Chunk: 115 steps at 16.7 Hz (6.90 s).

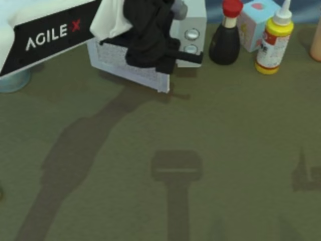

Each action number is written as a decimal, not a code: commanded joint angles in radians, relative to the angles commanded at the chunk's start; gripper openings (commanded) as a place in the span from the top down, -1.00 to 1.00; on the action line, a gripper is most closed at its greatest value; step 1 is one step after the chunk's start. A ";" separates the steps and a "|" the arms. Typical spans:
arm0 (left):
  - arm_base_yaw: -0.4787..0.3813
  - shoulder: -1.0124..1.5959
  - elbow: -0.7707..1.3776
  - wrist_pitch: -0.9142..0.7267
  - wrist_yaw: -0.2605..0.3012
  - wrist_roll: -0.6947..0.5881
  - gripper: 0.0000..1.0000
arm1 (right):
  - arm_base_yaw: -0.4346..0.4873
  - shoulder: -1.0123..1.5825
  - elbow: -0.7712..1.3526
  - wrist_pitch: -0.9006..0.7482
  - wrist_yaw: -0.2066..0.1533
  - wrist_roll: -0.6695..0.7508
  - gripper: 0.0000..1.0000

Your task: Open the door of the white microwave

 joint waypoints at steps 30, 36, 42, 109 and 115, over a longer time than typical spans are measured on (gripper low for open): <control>0.024 -0.074 -0.109 0.044 0.059 0.103 1.00 | 0.000 0.000 0.000 0.000 0.000 0.000 -1.00; 0.024 -0.074 -0.109 0.044 0.059 0.103 1.00 | 0.000 0.000 0.000 0.000 0.000 0.000 -1.00; 0.024 -0.074 -0.109 0.044 0.059 0.103 1.00 | 0.000 0.000 0.000 0.000 0.000 0.000 -1.00; 0.100 -0.206 -0.289 0.089 0.204 0.354 1.00 | 0.000 0.000 0.000 0.000 0.000 0.000 -1.00; 0.100 -0.206 -0.289 0.089 0.204 0.354 1.00 | 0.000 0.000 0.000 0.000 0.000 0.000 -1.00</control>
